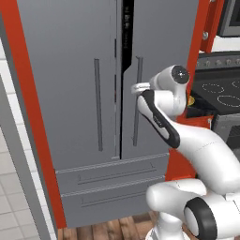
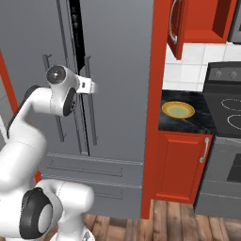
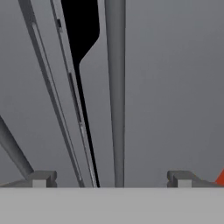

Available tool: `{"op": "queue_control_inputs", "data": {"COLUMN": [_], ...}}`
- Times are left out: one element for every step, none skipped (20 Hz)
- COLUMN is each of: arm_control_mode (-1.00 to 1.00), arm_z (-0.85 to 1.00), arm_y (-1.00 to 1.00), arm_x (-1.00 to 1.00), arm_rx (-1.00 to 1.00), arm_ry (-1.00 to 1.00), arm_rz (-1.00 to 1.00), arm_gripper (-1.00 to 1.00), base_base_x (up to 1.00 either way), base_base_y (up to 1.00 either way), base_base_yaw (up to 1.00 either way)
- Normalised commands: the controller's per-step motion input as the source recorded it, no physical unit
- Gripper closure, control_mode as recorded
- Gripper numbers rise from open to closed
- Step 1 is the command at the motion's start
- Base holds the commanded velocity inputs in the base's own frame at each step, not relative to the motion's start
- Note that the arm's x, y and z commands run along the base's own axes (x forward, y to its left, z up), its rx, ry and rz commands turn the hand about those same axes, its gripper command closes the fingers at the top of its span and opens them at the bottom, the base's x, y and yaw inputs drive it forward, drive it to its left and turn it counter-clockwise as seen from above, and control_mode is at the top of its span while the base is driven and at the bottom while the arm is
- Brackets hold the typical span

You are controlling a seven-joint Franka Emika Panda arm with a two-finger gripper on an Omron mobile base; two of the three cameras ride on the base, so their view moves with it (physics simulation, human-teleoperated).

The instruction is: Move the hot dog bun to the plate on the dining table and place the condiment next to that plate. Then navigate to the fridge and take the sausage and place it on the plate as well.

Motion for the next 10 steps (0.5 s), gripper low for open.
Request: {"op": "queue_control_inputs", "data": {"arm_control_mode": [-1.00, -1.00, -1.00, -1.00, -1.00, -1.00, -1.00, -1.00, -1.00, -1.00], "arm_z": [0.00, 0.00, 0.00, 0.00, 0.00, 0.00, 0.00, 0.00, 0.00, 0.00], "arm_y": [0.00, 0.00, 0.00, 0.00, 0.00, 0.00, 0.00, 0.00, 0.00, 0.00], "arm_x": [0.52, 0.54, 0.55, 0.57, 0.56, 0.56, 0.57, 0.54, 0.52, 0.48], "arm_rx": [0.00, 0.00, 0.00, 0.00, 0.00, 0.00, 0.00, 0.00, 0.00, 0.00], "arm_ry": [0.04, 0.06, 0.09, 0.10, 0.10, 0.07, 0.03, 0.02, 0.00, 0.00], "arm_rz": [0.00, 0.00, 0.00, 0.00, 0.00, 0.00, 0.00, 0.00, 0.00, 0.00], "arm_gripper": [-1.00, -1.00, -1.00, -1.00, -1.00, -1.00, -1.00, -1.00, -1.00, -1.00], "base_base_x": [0.00, 0.00, 0.00, 0.00, 0.00, 0.00, 0.00, 0.00, 0.00, 0.00], "base_base_y": [0.00, 0.00, 0.00, 0.00, 0.00, 0.00, 0.00, 0.00, 0.00, 0.00], "base_base_yaw": [0.00, 0.00, 0.00, 0.00, 0.00, 0.00, 0.00, 0.00, 0.00, 0.00]}}
